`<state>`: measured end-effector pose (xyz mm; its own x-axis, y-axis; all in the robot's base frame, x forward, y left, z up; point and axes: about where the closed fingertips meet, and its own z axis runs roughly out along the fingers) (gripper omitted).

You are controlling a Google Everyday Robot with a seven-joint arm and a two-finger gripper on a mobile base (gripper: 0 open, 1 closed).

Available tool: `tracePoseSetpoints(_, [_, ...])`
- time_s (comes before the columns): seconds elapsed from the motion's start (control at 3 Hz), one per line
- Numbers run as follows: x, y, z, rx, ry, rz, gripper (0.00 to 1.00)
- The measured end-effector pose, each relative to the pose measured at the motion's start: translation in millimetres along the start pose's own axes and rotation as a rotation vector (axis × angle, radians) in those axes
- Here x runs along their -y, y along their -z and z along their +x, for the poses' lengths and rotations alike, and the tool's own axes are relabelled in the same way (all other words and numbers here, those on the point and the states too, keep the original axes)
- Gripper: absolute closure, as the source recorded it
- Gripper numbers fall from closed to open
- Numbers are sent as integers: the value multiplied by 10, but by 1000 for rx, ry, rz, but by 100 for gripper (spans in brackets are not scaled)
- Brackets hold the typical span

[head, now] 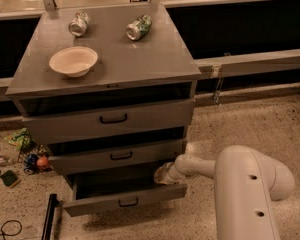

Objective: Open bottom drawer

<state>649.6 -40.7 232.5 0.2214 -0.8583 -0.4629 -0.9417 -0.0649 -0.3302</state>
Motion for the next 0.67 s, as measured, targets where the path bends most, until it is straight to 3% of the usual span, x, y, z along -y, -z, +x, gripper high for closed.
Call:
tracePoseSetpoints(0.33, [91, -226, 42, -3, 12, -14, 100])
tracePoseSetpoints(0.67, [-41, -619, 103, -2, -7, -87, 100])
